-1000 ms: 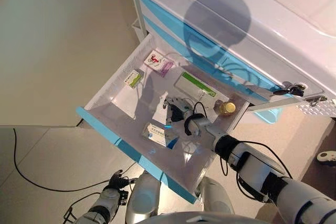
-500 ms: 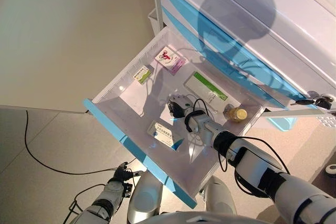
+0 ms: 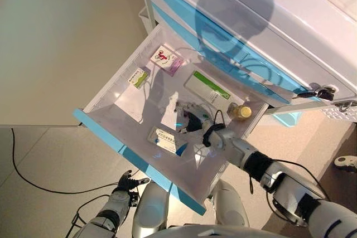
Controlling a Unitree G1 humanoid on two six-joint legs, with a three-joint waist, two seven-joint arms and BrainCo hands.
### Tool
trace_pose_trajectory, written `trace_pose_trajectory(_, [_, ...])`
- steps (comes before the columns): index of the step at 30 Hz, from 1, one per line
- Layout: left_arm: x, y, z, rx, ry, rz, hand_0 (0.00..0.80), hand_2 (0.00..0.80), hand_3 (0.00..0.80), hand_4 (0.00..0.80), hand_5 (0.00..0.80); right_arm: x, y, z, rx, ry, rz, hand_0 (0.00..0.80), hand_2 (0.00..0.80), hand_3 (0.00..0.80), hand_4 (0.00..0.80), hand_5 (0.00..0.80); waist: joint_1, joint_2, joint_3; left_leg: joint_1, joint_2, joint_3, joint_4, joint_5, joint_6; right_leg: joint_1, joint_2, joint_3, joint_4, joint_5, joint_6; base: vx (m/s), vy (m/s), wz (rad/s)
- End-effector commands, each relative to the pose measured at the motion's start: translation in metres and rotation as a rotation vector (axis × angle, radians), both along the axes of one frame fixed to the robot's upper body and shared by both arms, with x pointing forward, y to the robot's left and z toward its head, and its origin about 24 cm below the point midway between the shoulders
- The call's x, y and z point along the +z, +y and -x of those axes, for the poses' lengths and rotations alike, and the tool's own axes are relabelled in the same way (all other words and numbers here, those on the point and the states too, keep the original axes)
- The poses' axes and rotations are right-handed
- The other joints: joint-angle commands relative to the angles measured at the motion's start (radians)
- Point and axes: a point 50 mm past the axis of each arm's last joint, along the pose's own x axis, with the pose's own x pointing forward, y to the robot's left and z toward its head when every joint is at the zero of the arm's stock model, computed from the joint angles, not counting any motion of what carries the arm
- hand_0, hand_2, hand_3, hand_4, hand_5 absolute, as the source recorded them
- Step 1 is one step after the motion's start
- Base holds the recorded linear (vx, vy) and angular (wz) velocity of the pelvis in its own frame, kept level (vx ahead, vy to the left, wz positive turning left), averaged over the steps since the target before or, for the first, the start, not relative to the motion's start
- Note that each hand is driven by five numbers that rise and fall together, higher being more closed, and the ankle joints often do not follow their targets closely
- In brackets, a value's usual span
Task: Open the drawer and pick up the medicine
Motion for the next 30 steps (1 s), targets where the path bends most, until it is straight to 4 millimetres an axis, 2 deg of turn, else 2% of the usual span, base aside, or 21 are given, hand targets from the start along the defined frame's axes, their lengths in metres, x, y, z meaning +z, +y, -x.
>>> trace_pose_trajectory(1, [-0.005,0.009,0.016,0.032,0.048,-0.031,0.000,0.000,0.000,0.000,0.000,0.020,-0.005,0.007,0.040,-0.056,-0.126,0.000,0.000,0.000,0.000,0.000,-0.014,-0.019,-0.010,0.041,-0.023,0.049,-0.040,-0.038,0.035,-0.069,-0.030,0.037,0.012,0.118,0.019,0.006,0.008,-0.06])
trace_pose_trajectory(3, [-0.005,0.014,0.018,0.032,0.055,-0.044,0.000,0.000,0.000,0.000,0.000,0.028,-0.021,0.010,0.023,-0.075,-0.172,0.000,0.000,0.000,0.000,0.000,-0.021,-0.026,-0.023,0.044,-0.022,0.057,-0.037,-0.043,0.037,-0.068,-0.029,0.042,0.007,0.120,0.020,0.004,0.009,-0.08])
trace_pose_trajectory(5, [-0.005,0.014,0.019,0.031,0.056,-0.044,0.000,0.000,0.000,0.000,0.000,0.028,-0.022,0.010,0.022,-0.075,-0.172,0.000,0.000,0.000,0.000,0.000,-0.020,-0.025,-0.024,0.043,-0.021,0.057,-0.037,-0.043,0.037,-0.068,-0.028,0.043,0.006,0.120,0.020,0.002,0.008,-0.12])
trace_pose_trajectory(7, [-0.005,0.019,0.023,0.038,0.066,-0.052,0.000,0.000,0.000,0.000,0.000,0.030,-0.039,0.014,-0.009,-0.087,-0.190,0.000,0.000,0.000,0.000,0.000,-0.026,-0.031,-0.036,0.050,-0.021,0.068,-0.033,-0.051,0.040,-0.065,-0.024,0.053,0.001,0.123,0.021,0.001,0.026,-0.08])
trace_pose_trajectory(9, [-0.005,0.020,0.024,0.044,0.068,-0.054,0.000,0.000,0.000,0.000,0.000,0.033,-0.043,0.016,-0.013,-0.100,-0.195,0.000,0.000,0.000,0.000,0.000,-0.029,-0.033,-0.040,0.051,-0.020,0.073,-0.030,-0.053,0.040,-0.064,-0.022,0.058,0.000,0.123,0.022,0.008,0.017,-0.08])
trace_pose_trajectory(10, [-0.006,0.022,0.027,0.052,0.078,-0.056,0.000,0.000,0.000,0.000,0.000,0.052,-0.032,0.023,0.047,-0.158,-0.243,0.000,0.000,0.000,0.000,0.000,-0.031,-0.038,-0.043,0.062,-0.018,0.083,-0.028,-0.062,0.042,-0.059,-0.019,0.068,0.003,0.118,0.022,-0.001,0.036,-0.17])
trace_pose_trajectory(12, [-0.006,0.022,0.027,0.055,0.079,-0.059,0.000,0.000,0.000,0.000,0.000,0.054,-0.032,0.026,0.053,-0.159,-0.266,0.000,0.000,0.000,0.000,0.000,-0.033,-0.037,-0.046,0.059,-0.018,0.086,-0.027,-0.059,0.043,-0.061,-0.018,0.069,-0.003,0.125,0.022,-0.011,0.028,-0.24])
trace_pose_trajectory(14, [-0.005,0.026,0.029,0.076,0.082,-0.069,0.000,0.000,0.000,0.000,0.000,0.067,-0.035,0.037,0.102,-0.184,-0.336,0.000,0.000,0.000,0.000,0.000,-0.041,-0.042,-0.052,0.062,-0.016,0.093,-0.024,-0.061,0.042,-0.057,-0.013,0.075,-0.010,0.128,0.022,-0.006,0.015,-0.25])
trace_pose_trajectory(15, [-0.006,0.026,0.031,0.080,0.087,-0.067,0.000,0.000,0.000,0.000,0.000,0.077,-0.026,0.045,0.159,-0.187,-0.385,0.000,0.000,0.000,0.000,0.000,-0.041,-0.044,-0.052,0.069,-0.015,0.098,-0.024,-0.066,0.041,-0.054,-0.012,0.079,-0.006,0.122,0.021,-0.012,0.015,-0.09])
trace_pose_trajectory(16, [-0.006,0.025,0.030,0.080,0.088,-0.064,0.000,0.000,0.000,0.000,0.000,0.075,-0.016,0.049,0.198,-0.148,-0.423,0.000,0.000,0.000,0.000,0.000,-0.041,-0.043,-0.055,0.064,-0.014,0.099,-0.024,-0.061,0.042,-0.055,-0.009,0.080,-0.011,0.127,0.020,-0.010,0.008,-0.05])
trace_pose_trajectory(17, [-0.006,0.026,0.030,0.081,0.088,-0.065,0.000,0.000,0.000,0.000,0.000,0.075,-0.015,0.049,0.200,-0.147,-0.424,0.000,0.000,0.000,0.000,0.000,-0.041,-0.044,-0.055,0.064,-0.014,0.100,-0.024,-0.062,0.042,-0.056,-0.009,0.080,-0.012,0.127,0.020,-0.025,0.012,-0.05])
trace_pose_trajectory(18, [-0.006,0.028,0.032,0.095,0.100,-0.073,0.000,0.000,0.000,0.000,0.000,0.080,-0.004,0.057,0.280,-0.070,-0.533,0.000,0.000,0.000,0.000,0.000,-0.044,-0.049,-0.057,0.064,-0.012,0.104,-0.022,-0.062,0.042,-0.055,-0.006,0.082,-0.014,0.129,0.019,-0.013,0.003,-0.05])
trace_pose_trajectory(19, [-0.006,0.028,0.032,0.095,0.100,-0.073,0.000,0.000,0.000,0.000,0.000,0.080,-0.004,0.057,0.281,-0.068,-0.534,0.000,0.000,0.000,0.000,0.000,-0.044,-0.050,-0.057,0.064,-0.012,0.105,-0.022,-0.062,0.042,-0.055,-0.006,0.083,-0.014,0.129,0.019,-0.010,-0.007,-0.07])
trace_pose_trajectory(20, [-0.006,0.033,0.033,0.098,0.113,-0.078,0.000,0.000,0.000,0.000,0.000,0.083,0.005,0.066,0.382,0.057,-0.650,0.000,0.000,0.000,0.000,0.000,-0.043,-0.057,-0.058,0.071,-0.009,0.110,-0.019,-0.066,0.040,-0.050,-0.003,0.086,-0.012,0.123,0.015,-0.003,-0.007,-0.05])
trace_pose_trajectory(21, [-0.006,0.033,0.033,0.098,0.112,-0.078,0.000,0.000,0.000,0.000,0.000,0.084,0.004,0.066,0.382,0.056,-0.650,0.000,0.000,0.000,0.000,0.000,-0.043,-0.056,-0.059,0.068,-0.009,0.109,-0.020,-0.063,0.040,-0.052,-0.003,0.086,-0.015,0.128,0.015,-0.004,-0.016,-0.08])
trace_pose_trajectory(22, [-0.004,0.038,0.034,0.093,0.116,-0.092,0.000,0.000,0.000,0.000,0.000,0.080,0.008,0.071,0.448,0.188,-0.732,0.000,0.000,0.000,0.000,0.000,-0.040,-0.062,-0.060,0.072,-0.007,0.111,-0.018,-0.065,0.038,-0.046,-0.001,0.089,-0.017,0.123,0.013,-0.011,-0.013,-0.07])
trace_pose_trajectory(24, [-0.001,0.045,0.032,0.087,0.108,-0.103,0.000,0.000,0.000,0.000,0.000,0.074,0.015,0.074,0.512,0.340,-0.771,0.000,0.000,0.000,0.000,0.000,-0.034,-0.065,-0.064,0.068,-0.006,0.111,-0.017,-0.061,0.036,-0.046,0.001,0.087,-0.021,0.127,0.011,-0.007,-0.009,-0.03])
trace_pose_trajectory(25, [-0.001,0.045,0.032,0.088,0.108,-0.103,0.000,0.000,0.000,0.000,0.000,0.074,0.016,0.074,0.513,0.340,-0.772,0.000,0.000,0.000,0.000,0.000,-0.034,-0.066,-0.064,0.068,-0.006,0.111,-0.017,-0.061,0.036,-0.046,0.001,0.087,-0.021,0.127,0.011,0.000,0.000,0.00])
trace_pose_trajectory(26, [0.002,0.049,0.028,0.076,0.098,-0.109,0.000,0.000,0.000,0.000,0.000,0.067,0.027,0.074,0.576,0.505,-0.785,0.000,0.000,0.000,0.000,0.000,-0.026,-0.070,-0.064,0.075,-0.005,0.112,-0.016,-0.063,0.033,-0.039,0.003,0.087,-0.019,0.122,0.008,0.000,0.000,0.00])
trace_pose_trajectory(27, [0.002,0.049,0.028,0.076,0.097,-0.108,0.000,0.000,0.000,0.000,0.000,0.068,0.027,0.074,0.576,0.505,-0.785,0.000,0.000,0.000,0.000,0.000,-0.027,-0.069,-0.065,0.072,-0.005,0.111,-0.017,-0.061,0.033,-0.041,0.003,0.086,-0.023,0.126,0.008,0.000,0.000,0.00])
trace_pose_trajectory(30, [0.006,0.054,0.023,0.070,0.080,-0.117,0.000,0.000,0.000,0.000,0.000,0.060,0.046,0.071,0.628,0.713,-0.811,0.000,0.000,0.000,0.000,0.000,-0.009,-0.075,-0.068,0.073,-0.004,0.107,-0.017,-0.059,0.030,-0.036,0.005,0.082,-0.027,0.126,0.004,0.000,0.000,0.00])
